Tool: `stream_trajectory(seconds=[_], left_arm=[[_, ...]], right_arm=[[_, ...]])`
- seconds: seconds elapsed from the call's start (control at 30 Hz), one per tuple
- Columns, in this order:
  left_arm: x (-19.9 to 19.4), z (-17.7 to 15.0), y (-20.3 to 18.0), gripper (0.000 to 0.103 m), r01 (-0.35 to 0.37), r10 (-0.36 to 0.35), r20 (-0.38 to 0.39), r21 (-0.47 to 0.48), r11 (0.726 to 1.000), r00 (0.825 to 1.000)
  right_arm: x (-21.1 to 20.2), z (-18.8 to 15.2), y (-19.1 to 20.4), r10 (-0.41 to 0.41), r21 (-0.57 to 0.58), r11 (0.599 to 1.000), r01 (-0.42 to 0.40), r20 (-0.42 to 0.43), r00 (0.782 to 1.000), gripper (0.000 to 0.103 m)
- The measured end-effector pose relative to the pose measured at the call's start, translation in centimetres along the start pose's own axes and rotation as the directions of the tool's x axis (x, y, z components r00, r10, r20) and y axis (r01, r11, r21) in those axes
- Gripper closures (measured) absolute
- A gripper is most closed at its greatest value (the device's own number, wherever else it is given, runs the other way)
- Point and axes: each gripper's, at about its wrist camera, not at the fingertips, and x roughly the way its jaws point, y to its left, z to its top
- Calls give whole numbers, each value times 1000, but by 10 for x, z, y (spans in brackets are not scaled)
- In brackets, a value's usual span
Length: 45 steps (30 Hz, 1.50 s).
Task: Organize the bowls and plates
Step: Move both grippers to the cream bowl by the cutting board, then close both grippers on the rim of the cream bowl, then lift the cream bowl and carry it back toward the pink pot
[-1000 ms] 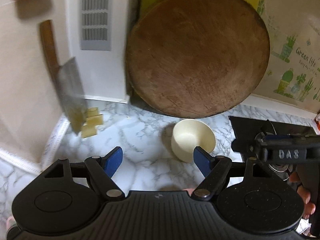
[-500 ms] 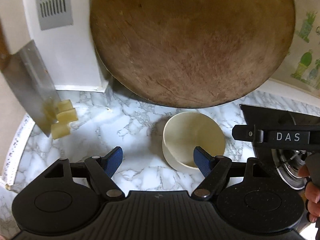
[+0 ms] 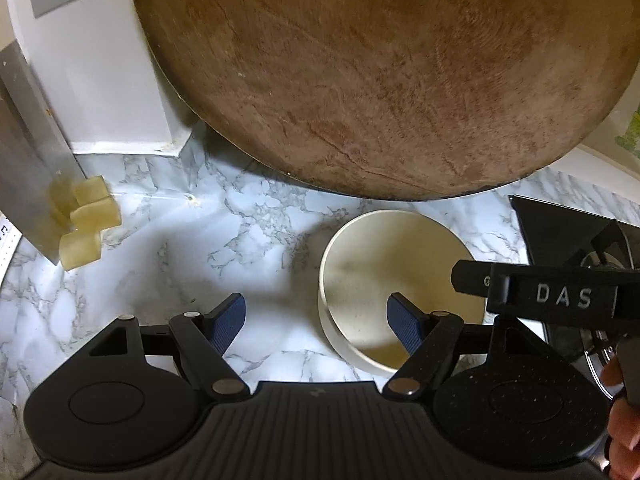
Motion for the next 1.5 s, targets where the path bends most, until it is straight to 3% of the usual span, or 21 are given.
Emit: stream_trajectory(seconds=[0.23,0.53,0.6,0.73,0.93,1.5], left_arm=[[14,3,0,26,-1,1,-24,-10,1000,1000],[20,5,0,64,27,-28,-47,-25,999,999],[20,6,0,66,26,-28,-45,-32,999,999],[22,7,1,83,23,-25,-53,-35,999,998],[22,6,0,92,25,-27,-57,-23,999,998],[-7,-4,4,95,2,0,-51,30,1000,999]], right_arm=[[11,0,1,-6,7,1000,6,-10,1000,36],[18,0,-1,7,16,1000,-6,-37,999,68],[18,-2,0,7,10,1000,-6,-40,999,70],[19,-3,3,3,-2,1000,-3,-42,999,80],[15,-3,9,17,-20,1000,-18,-37,999,95],[-5,-7,28,4,-61,998,-4,-9,1000,97]])
